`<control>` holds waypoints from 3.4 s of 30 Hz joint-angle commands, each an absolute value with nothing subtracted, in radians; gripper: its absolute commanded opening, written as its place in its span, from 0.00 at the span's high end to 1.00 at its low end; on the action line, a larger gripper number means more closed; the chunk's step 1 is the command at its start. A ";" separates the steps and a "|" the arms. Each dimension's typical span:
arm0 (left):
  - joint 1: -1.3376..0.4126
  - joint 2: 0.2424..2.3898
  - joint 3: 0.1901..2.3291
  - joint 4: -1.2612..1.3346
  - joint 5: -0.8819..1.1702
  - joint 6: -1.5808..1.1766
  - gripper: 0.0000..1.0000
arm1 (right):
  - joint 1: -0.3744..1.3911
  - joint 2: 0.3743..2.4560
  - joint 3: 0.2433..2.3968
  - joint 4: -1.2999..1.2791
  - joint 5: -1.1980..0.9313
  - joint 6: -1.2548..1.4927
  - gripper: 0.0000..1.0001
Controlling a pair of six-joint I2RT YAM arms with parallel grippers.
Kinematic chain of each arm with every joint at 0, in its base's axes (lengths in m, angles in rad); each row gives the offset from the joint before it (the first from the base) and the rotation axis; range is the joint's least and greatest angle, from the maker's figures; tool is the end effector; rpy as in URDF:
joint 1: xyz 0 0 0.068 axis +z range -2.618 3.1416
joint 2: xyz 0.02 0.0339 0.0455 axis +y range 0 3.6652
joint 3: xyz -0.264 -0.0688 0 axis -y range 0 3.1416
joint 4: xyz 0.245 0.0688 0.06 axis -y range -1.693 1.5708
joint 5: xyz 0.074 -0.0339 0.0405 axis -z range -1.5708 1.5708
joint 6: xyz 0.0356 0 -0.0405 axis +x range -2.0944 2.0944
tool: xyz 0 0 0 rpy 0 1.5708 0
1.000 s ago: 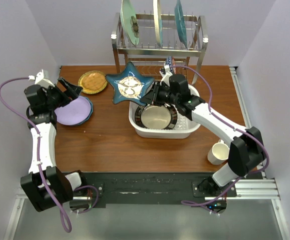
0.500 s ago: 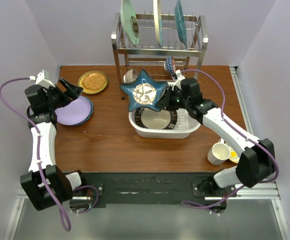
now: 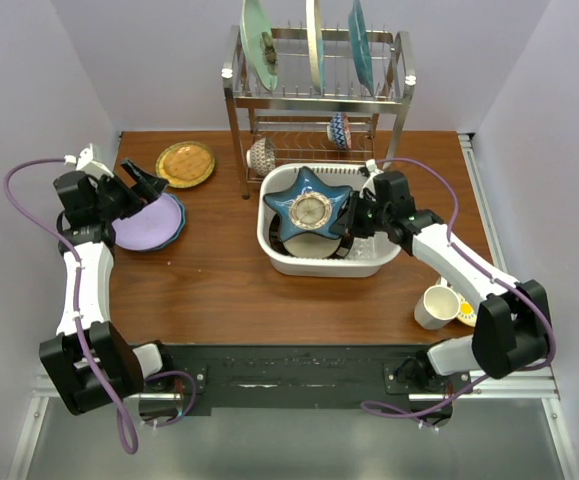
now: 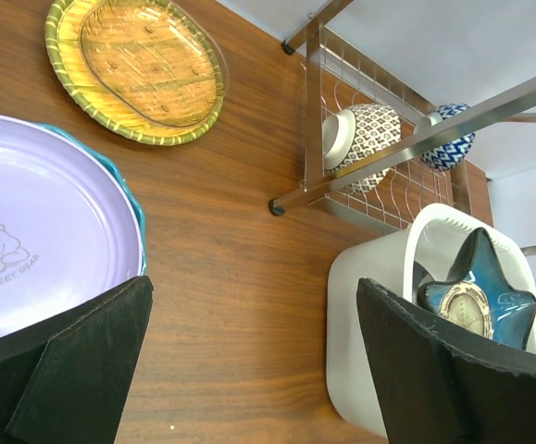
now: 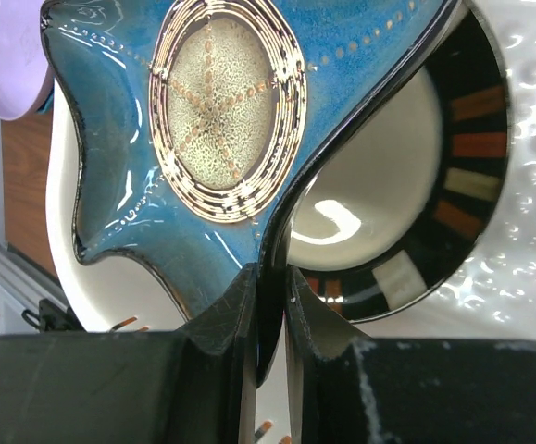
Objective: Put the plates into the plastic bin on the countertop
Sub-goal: Place the plate in the plastic bin, then pick up the plate at the center of the board.
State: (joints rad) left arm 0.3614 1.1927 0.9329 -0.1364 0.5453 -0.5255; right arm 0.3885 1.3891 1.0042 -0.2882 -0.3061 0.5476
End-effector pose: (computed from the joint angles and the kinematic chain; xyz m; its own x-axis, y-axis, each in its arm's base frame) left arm 0.2601 0.0786 0.3136 -0.3852 -0.6041 -0.6976 -0.0554 0.7697 -0.6359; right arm 0.2794 0.1260 0.2695 -0.7942 0.2114 -0.5698 -0.1942 0.8002 0.5675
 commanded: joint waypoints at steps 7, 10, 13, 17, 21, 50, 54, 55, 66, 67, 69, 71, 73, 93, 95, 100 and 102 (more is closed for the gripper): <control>0.368 1.203 0.920 -0.094 0.568 -0.492 0.03 | 0.354 1.328 0.982 -0.117 -0.377 0.531 1.00; 0.367 1.206 0.922 -0.092 0.568 -0.489 0.04 | 0.353 1.341 0.974 -0.117 -0.382 0.525 1.00; 0.367 1.206 0.919 -0.092 0.568 -0.489 0.03 | 0.350 1.359 0.965 -0.109 -0.393 0.525 1.00; 0.367 1.207 0.917 -0.094 0.566 -0.489 0.03 | 0.348 1.384 0.951 -0.089 -0.402 0.529 1.00; 0.368 1.212 0.917 -0.092 0.566 -0.488 0.03 | 0.347 1.410 0.946 -0.086 -0.405 0.531 1.00; 0.367 1.229 0.905 -0.086 0.566 -0.492 0.03 | 0.339 1.508 0.957 -0.133 -0.414 0.514 0.74; 0.367 1.232 0.902 -0.083 0.566 -0.495 0.03 | 0.336 1.496 0.960 -0.146 -0.399 0.503 0.59; 0.368 1.232 0.900 -0.081 0.565 -0.497 0.03 | 0.336 1.494 0.963 -0.155 -0.394 0.502 0.55; 0.368 1.252 0.899 -0.075 0.552 -0.502 0.03 | 0.334 1.416 1.015 -0.311 -0.233 0.419 0.20; 0.367 1.253 0.899 -0.072 0.551 -0.506 0.03 | 0.334 1.401 1.026 -0.321 -0.204 0.416 0.15; 0.367 1.267 0.902 -0.069 0.545 -0.509 0.03 | 0.333 1.388 1.034 -0.343 -0.183 0.400 0.12; 0.367 1.281 0.913 -0.069 0.541 -0.517 0.03 | 0.334 1.368 1.043 -0.351 -0.163 0.391 0.08; 0.365 1.310 0.925 -0.071 0.537 -0.518 0.03 | 0.334 1.355 1.045 -0.353 -0.156 0.388 0.05; 0.362 1.559 1.114 -0.225 0.345 -0.523 0.07 | 0.353 1.288 1.074 -0.221 -0.324 0.460 0.03; 0.368 1.568 1.135 -0.256 0.331 -0.525 0.07 | 0.391 1.319 1.098 -0.219 -0.324 0.453 0.03; 0.382 1.583 1.172 -0.328 0.262 -0.503 0.07 | 0.480 1.394 1.201 -0.222 -0.319 0.446 0.03; 0.387 1.565 1.169 -0.339 0.209 -0.492 0.06 | 0.512 1.431 1.236 -0.216 -0.322 0.449 0.03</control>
State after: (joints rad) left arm 0.3710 1.5799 1.1290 -0.2893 0.3115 -0.5282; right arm 0.4603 1.3888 1.1469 -0.2615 -0.2882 0.4446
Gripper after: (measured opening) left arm 0.935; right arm 0.974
